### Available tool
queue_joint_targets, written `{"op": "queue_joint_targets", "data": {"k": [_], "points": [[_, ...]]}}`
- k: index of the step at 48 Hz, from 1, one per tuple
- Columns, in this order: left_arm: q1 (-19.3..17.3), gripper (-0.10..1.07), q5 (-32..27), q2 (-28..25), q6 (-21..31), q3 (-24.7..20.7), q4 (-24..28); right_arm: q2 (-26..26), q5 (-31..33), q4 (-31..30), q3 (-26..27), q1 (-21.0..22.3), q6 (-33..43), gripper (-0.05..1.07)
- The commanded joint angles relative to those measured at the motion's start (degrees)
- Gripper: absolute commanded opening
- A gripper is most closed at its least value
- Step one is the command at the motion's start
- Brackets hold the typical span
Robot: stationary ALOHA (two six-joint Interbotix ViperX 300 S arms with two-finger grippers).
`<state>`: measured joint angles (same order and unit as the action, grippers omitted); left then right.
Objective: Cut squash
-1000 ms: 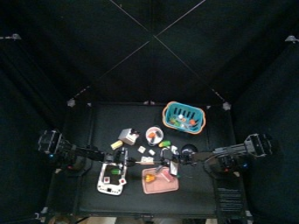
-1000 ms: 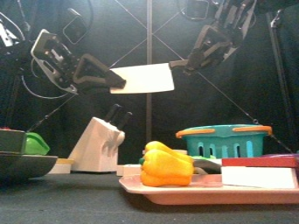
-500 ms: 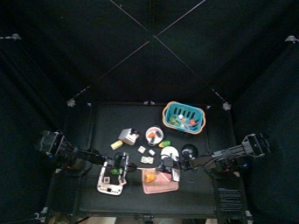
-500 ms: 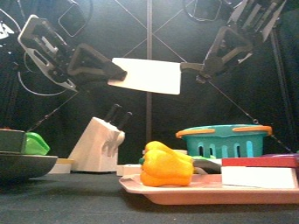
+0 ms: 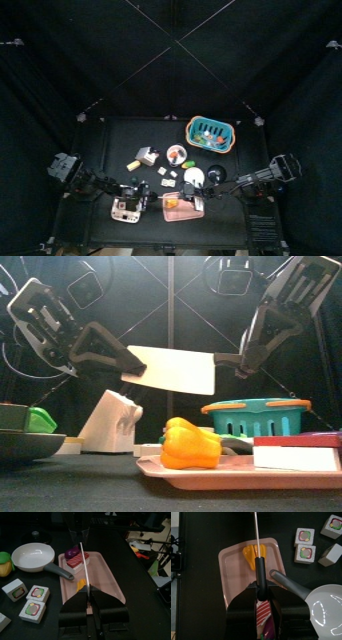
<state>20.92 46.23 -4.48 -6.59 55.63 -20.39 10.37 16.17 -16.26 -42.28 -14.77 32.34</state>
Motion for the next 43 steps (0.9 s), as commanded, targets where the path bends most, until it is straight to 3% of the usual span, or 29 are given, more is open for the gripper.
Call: {"op": "queue_joint_targets", "data": {"k": [1,24,43], "points": [[1.5,0.39,0.4,-0.5,-0.9,-1.6,-1.4,0.3,0.4,0.5,0.6,-0.3,-0.1,0.37],[2.4,0.39,0.3,-4.6,-2.1,-3.6,-3.7,-1.9,0.4,0.5,-0.2,-0.2,-0.2,0.37],[2.6,0.39,-1.1,-5.0,-2.0,-3.9,-3.8,-2.5,0.4,0.3,-0.3,0.1,-0.2,0.37]]}}
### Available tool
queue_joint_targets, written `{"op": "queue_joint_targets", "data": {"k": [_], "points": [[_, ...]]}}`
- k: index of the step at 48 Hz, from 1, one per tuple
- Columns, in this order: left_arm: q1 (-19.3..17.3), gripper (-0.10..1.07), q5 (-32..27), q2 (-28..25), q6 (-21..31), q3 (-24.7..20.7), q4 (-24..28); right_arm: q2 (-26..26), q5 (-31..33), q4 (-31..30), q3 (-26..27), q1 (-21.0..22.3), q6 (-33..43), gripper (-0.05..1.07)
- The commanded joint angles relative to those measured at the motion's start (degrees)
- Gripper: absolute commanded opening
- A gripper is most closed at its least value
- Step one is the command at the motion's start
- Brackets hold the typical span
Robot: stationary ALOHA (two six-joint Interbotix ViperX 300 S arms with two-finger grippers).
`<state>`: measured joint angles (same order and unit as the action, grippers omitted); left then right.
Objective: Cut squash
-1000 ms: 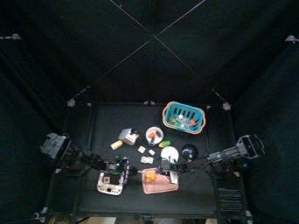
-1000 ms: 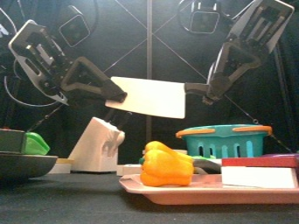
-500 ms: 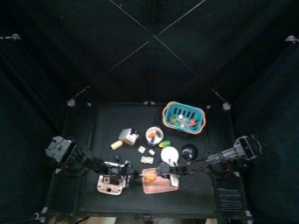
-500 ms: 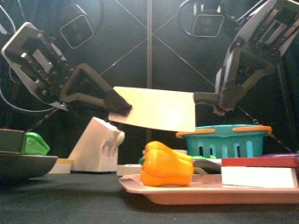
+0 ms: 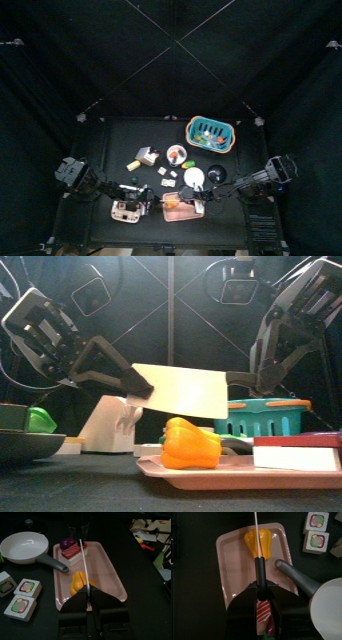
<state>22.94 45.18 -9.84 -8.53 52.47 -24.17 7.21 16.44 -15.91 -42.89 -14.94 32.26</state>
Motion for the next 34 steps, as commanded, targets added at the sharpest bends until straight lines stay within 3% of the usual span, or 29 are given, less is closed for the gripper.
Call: {"op": "queue_joint_targets", "data": {"k": [1,34], "points": [[0.5,0.39,-0.2,0.4,-0.1,-0.7,0.0,0.6,0.1,-0.1,0.4,0.3,-0.1,0.37],[0.2,0.39,-0.4,0.1,-0.4,-0.7,-1.1,0.4,0.1,-1.0,0.4,0.4,-0.2,0.37]]}}
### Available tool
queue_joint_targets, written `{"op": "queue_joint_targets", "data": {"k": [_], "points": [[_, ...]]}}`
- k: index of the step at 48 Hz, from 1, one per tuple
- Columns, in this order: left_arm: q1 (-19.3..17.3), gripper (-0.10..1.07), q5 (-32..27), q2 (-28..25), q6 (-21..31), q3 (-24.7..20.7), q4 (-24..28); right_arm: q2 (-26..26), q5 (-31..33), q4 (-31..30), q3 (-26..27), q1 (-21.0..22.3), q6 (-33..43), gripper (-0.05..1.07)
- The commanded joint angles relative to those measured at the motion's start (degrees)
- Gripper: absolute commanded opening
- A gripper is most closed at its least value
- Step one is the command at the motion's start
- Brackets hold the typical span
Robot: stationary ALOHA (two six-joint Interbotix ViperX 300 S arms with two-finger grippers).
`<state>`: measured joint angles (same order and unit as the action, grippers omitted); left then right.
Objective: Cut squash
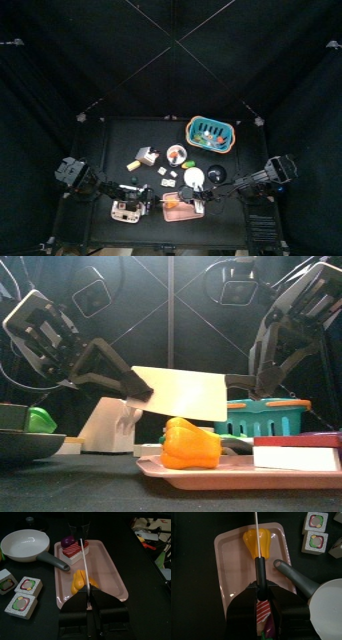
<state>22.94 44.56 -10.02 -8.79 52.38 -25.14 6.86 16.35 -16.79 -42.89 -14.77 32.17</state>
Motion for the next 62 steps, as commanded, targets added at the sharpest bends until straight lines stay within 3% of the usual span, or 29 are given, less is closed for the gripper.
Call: {"op": "queue_joint_targets", "data": {"k": [1,40,62], "points": [[0.2,0.39,0.2,0.2,-0.2,-0.6,-0.1,0.6,0.2,-0.1,0.4,0.2,-0.1,0.37],[0.1,0.39,0.1,-2.1,-0.2,-1.2,-0.1,-2.3,0.2,-0.1,0.4,0.9,-0.1,0.37],[-0.2,0.39,-3.1,-3.1,-0.2,-1.9,-0.1,-4.1,0.2,-0.1,0.8,0.9,-0.1,0.37]]}}
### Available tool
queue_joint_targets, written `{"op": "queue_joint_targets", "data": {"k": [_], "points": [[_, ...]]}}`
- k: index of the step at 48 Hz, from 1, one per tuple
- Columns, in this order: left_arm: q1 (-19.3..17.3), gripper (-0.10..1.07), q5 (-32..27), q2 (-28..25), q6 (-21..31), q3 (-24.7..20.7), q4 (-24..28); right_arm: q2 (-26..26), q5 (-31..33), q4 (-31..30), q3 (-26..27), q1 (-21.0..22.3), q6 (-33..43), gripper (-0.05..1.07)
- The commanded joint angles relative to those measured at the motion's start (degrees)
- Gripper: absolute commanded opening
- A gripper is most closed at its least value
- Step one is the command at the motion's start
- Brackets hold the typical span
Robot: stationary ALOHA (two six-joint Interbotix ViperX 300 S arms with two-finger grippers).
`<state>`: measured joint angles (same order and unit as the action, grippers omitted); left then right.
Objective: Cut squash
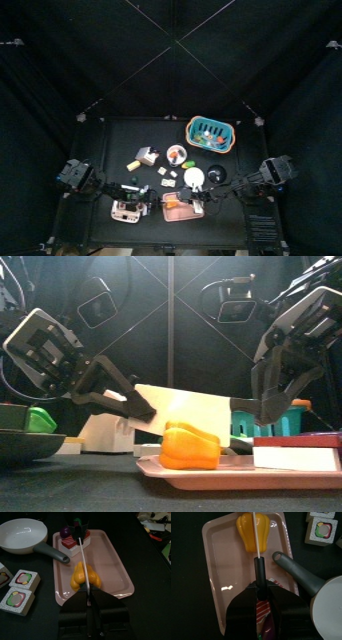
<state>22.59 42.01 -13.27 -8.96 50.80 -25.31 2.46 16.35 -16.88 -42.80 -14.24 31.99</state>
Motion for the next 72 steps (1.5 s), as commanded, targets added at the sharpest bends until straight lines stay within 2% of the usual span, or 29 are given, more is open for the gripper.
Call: {"op": "queue_joint_targets", "data": {"k": [1,34,72], "points": [[0.2,0.39,-0.5,0.2,0.0,-0.4,0.1,0.3,0.1,0.0,0.8,0.4,0.2,0.37],[-0.3,0.39,-5.6,-0.6,0.3,-0.4,-0.4,0.1,0.6,0.0,1.5,0.4,0.1,0.37],[-0.4,0.39,-6.0,-1.4,0.4,-0.4,-1.0,-0.2,0.8,0.0,1.4,0.4,0.1,0.37]]}}
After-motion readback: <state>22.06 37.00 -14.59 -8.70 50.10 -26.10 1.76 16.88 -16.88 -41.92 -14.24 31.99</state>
